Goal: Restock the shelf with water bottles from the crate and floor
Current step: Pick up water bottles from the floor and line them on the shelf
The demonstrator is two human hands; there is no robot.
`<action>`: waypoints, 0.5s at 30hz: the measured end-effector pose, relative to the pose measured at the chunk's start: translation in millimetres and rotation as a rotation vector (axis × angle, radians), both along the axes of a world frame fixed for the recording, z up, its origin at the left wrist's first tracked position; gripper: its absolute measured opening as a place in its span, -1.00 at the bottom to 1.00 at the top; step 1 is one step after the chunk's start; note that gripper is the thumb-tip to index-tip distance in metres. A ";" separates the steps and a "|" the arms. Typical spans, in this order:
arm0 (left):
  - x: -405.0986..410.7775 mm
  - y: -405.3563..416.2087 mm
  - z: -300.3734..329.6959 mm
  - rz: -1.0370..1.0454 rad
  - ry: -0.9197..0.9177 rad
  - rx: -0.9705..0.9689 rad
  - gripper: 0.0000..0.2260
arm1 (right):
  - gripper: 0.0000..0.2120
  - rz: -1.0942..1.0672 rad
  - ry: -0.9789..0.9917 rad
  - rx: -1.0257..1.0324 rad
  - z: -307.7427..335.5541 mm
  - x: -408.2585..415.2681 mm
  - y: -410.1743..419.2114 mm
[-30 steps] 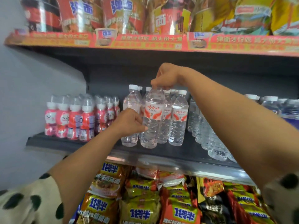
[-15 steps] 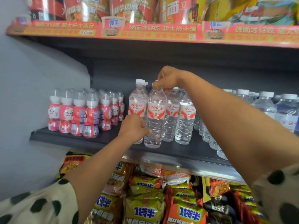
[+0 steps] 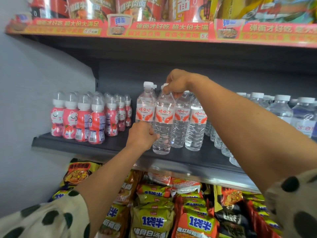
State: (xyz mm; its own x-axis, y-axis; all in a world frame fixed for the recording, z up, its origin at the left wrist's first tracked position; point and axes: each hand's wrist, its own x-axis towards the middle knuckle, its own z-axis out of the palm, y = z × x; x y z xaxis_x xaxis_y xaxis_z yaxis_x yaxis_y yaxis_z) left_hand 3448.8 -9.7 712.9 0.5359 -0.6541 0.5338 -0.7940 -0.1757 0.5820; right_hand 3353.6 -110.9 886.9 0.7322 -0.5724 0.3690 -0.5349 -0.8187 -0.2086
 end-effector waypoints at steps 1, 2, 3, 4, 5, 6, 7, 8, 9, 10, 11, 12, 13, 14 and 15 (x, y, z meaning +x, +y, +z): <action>0.0 0.2 0.2 -0.001 -0.005 0.005 -0.77 | -0.76 -0.001 0.010 -0.009 0.8 -0.4 0.9; -0.3 0.6 0.3 -0.001 -0.011 0.013 -0.79 | -0.75 -0.002 0.020 -0.022 1.5 -0.9 1.7; -0.6 1.1 0.0 -0.001 -0.015 0.024 -0.80 | -0.74 -0.003 0.030 -0.036 2.2 -1.6 2.4; -1.1 1.5 -0.9 0.000 -0.019 0.036 -0.80 | -0.72 -0.007 0.042 -0.052 2.8 -2.7 2.8; -1.8 2.3 -1.8 0.003 -0.024 0.047 -0.80 | -0.71 -0.013 0.055 -0.068 3.0 -4.3 3.5; -2.6 3.2 -2.4 0.007 -0.031 0.058 -0.79 | -0.69 -0.020 0.066 -0.085 3.3 -6.2 3.9; -3.3 4.5 -2.3 0.012 -0.041 0.069 -0.79 | -0.67 -0.026 0.073 -0.099 3.2 -8.9 4.1; -4.4 6.3 -1.1 0.019 -0.054 0.079 -0.80 | -0.65 -0.035 0.077 -0.115 2.8 -12.6 4.6; -5.7 8.5 1.1 0.029 -0.070 0.092 -0.82 | -0.63 -0.045 0.078 -0.135 1.9 -17.6 5.7; -8.1 11.5 4.0 0.040 -0.087 0.105 -0.85 | -0.60 -0.055 0.075 -0.162 0.1 -24.2 7.5; -11.4 14.7 7.4 0.049 -0.104 0.114 -0.88 | -0.57 -0.065 0.069 -0.190 -3.1 -31.7 9.5; -15.7 18.1 10.6 0.056 -0.120 0.118 -0.90 | -0.55 -0.072 0.061 -0.215 -8.4 -40.5 12.9; -21.1 21.7 13.4 0.060 -0.138 0.120 -0.91 | -0.53 -0.076 0.054 -0.234 -15.7 -50.3 17.3; -27.4 25.5 15.2 0.063 -0.159 0.121 -0.92 | -0.52 -0.082 0.055 -0.250 -25.4 -60.4 21.6; -34.8 29.4 15.9 0.068 -0.182 0.120 -0.91 | -0.50 -0.088 0.066 -0.264 -37.1 -70.8 25.0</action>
